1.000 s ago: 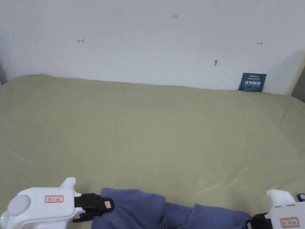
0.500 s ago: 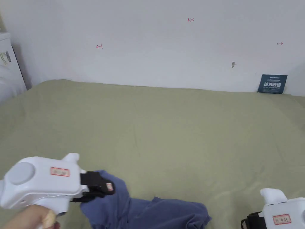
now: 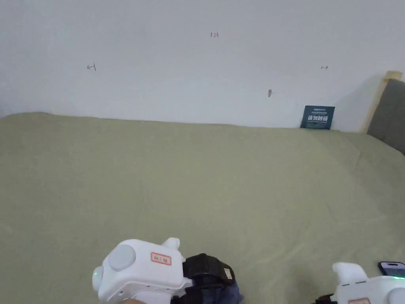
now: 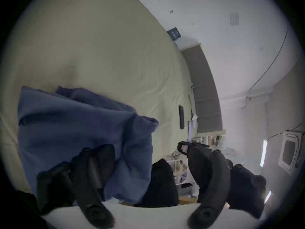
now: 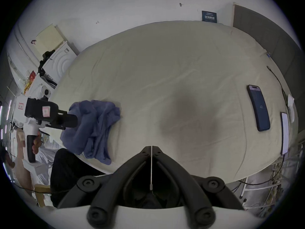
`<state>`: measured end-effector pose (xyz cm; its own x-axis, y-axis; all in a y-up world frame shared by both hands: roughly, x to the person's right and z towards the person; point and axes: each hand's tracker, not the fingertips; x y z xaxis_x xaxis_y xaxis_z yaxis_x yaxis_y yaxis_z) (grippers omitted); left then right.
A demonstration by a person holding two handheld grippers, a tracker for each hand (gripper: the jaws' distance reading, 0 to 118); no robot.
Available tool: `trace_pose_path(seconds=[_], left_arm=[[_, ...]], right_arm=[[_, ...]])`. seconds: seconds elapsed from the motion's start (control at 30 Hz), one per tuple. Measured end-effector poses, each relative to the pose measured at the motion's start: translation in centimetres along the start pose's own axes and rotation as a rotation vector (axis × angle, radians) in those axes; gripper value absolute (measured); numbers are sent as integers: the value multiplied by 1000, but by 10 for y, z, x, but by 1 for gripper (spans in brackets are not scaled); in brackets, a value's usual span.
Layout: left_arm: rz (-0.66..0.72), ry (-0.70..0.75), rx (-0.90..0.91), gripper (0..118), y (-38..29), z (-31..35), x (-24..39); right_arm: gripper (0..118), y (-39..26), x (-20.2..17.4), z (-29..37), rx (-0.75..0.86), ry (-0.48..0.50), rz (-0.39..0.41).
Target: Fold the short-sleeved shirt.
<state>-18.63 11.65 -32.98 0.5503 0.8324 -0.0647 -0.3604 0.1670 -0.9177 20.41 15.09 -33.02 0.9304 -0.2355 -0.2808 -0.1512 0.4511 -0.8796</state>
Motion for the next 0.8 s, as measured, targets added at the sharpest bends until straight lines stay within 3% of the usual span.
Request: trace_pose_path(seconds=[0.13,0.2,0.23,0.27,0.3,0.33,0.53,0.6,0.63,0.67,0.7,0.8], left_arm=[[-15,-110,81,96,-1,35,-10],[-20,-91,108,86,-6,45,-15],[-18,-72,112,74,-8,48,-19],[-18,-56,111,54,-10,49,-23],[-20,-49,104,20,-13,46,-25],[-29,-50,77,8,-16,38,-27],[-60,-19,-67,6,-47,-52,-38],[-81,63,-77,3,-59,-86,-54],[-47,36,-48,1,-62,-94,-65],[48,-94,38,1,-63,-89,-68],[78,-73,81,1,-63,-83,-63],[16,16,-16,0,-54,-77,-47]], right_arm=[[1,-2,0,-2,-13,-5,-5],[1,-2,-1,-4,-14,4,-6],[1,-3,-3,-4,-13,7,-9],[1,-3,-4,-5,-11,14,-9],[1,-3,-5,-5,-12,21,-9],[1,-2,-6,-6,-12,27,-15],[1,-2,-13,-9,-5,29,-15],[1,-2,-15,-9,-5,37,-15],[1,-2,-17,-8,-7,39,-13],[1,-2,-19,-6,-7,37,-10],[1,-2,-20,-4,-5,36,0],[1,0,-25,-2,-7,29,28]])
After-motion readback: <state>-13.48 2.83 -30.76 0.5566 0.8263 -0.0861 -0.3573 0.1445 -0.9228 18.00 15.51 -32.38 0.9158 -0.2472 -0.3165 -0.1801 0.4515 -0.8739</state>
